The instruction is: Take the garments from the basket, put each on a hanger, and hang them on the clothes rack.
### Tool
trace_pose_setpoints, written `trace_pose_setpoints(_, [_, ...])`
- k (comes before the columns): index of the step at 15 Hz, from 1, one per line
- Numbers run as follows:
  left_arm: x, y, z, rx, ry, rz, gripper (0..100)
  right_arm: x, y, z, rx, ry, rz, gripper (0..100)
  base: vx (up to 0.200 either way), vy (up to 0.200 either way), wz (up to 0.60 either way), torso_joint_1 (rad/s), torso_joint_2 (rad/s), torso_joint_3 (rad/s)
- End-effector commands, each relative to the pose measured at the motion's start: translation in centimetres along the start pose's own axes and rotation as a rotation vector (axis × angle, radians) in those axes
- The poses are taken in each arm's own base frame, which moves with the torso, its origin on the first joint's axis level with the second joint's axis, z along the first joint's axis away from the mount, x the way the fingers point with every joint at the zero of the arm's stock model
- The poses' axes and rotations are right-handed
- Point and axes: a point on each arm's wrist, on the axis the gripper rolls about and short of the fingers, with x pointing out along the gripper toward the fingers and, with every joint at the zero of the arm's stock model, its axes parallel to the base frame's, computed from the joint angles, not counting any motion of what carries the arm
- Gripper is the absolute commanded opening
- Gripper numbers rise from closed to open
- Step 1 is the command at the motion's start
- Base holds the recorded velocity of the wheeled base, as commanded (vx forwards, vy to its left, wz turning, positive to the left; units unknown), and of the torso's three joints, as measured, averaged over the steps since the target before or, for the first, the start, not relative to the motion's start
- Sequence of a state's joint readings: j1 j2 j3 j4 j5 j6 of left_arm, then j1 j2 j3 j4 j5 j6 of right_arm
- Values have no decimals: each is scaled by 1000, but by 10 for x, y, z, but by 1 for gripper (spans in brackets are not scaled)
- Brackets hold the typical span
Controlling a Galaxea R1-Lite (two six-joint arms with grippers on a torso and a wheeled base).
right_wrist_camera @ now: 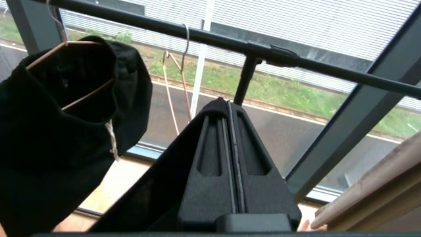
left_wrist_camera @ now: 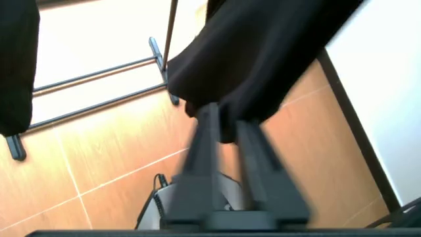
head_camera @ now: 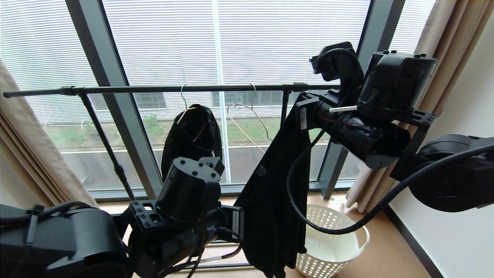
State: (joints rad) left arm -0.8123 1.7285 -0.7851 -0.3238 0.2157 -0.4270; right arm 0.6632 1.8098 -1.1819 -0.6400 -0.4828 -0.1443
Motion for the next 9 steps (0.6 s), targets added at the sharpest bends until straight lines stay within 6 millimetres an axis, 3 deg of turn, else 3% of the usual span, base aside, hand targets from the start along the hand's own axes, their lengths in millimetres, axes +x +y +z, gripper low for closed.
trace_pose_setpoints(1, [-21, 9, 12, -11, -49, 5, 0, 3, -5, 0, -1, 1, -16, 0, 0, 0, 0, 0, 0, 0])
trace_pose_setpoints(4, [-27, 27, 26, 4, -98, 54, 0, 2, -11, -3, -28, 17, -29, 0, 0, 0, 0, 0, 0, 0])
trace_pose_setpoints(9, [-28, 50, 69, 8, -184, 135, 0, -24, -22, -19, -203, 77, -5, 0, 0, 0, 0, 0, 0, 0])
